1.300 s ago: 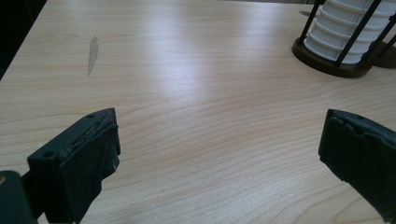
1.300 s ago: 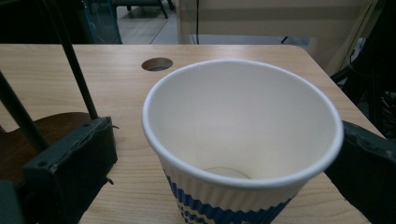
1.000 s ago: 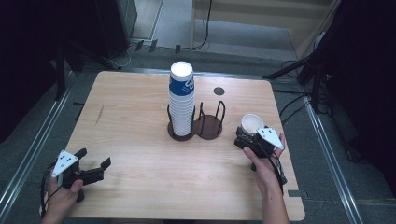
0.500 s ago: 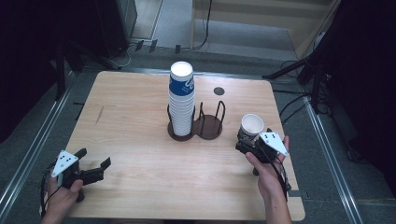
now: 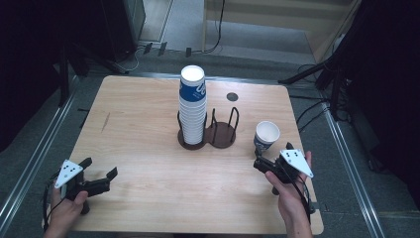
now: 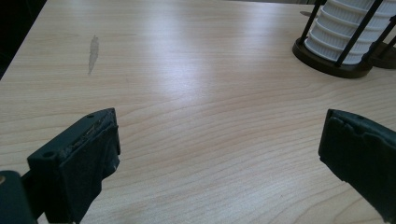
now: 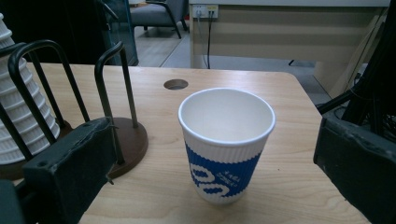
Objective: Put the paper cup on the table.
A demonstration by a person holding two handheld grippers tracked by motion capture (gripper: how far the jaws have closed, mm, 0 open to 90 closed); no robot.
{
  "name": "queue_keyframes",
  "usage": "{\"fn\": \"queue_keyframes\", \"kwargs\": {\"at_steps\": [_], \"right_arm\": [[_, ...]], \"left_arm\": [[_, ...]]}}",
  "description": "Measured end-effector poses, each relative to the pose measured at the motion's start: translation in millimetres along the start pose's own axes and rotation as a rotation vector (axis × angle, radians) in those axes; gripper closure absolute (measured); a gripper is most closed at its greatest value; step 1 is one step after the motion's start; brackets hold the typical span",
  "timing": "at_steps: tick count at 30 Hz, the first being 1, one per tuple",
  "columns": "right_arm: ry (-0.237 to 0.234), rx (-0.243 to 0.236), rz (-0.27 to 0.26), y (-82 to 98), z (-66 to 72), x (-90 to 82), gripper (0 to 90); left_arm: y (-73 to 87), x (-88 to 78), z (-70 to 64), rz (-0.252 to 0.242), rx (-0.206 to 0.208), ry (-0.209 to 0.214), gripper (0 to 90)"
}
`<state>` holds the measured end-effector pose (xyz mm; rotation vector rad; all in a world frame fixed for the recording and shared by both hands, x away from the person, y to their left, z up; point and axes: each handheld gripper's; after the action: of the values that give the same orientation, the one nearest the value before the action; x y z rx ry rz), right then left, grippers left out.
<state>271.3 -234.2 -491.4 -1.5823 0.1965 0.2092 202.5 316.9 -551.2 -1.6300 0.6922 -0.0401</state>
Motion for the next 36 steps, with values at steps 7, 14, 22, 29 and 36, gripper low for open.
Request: {"fn": "queue_keyframes", "kwargs": {"at_steps": [7, 14, 22, 29, 36], "right_arm": [[0.001, 0.003, -0.003, 6.1, -11.4, -11.4, 0.0], [0.009, 0.012, 0.0, 13.6, -24.2, -20.1, 0.0], [0.022, 0.017, 0.011, 22.3, -38.0, -27.3, 0.0], [0.046, 0.012, 0.027, 31.9, -49.9, -30.9, 0.0], [0.074, 0.017, 0.038, 41.5, -62.0, -31.6, 0.0]], "left_arm": [[0.0, 0.0, -0.1, 0.001, 0.001, 0.0, 0.0], [0.1, -0.1, -0.2, 0.005, 0.002, 0.001, 0.0], [0.1, 0.0, -0.2, 0.004, 0.002, 0.001, 0.0], [0.1, -0.1, -0.1, 0.005, 0.001, 0.002, 0.0], [0.1, -0.1, -0.1, 0.007, -0.004, 0.004, 0.0]]}}
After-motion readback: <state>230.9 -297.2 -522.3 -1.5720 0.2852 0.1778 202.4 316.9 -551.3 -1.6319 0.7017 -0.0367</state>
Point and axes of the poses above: each handheld gripper's, and its own axes: x roughly forward along the jaws, y roughly out of its underside, z roughly to its left, and after that the axes turned 9 degrees about y, right-handed
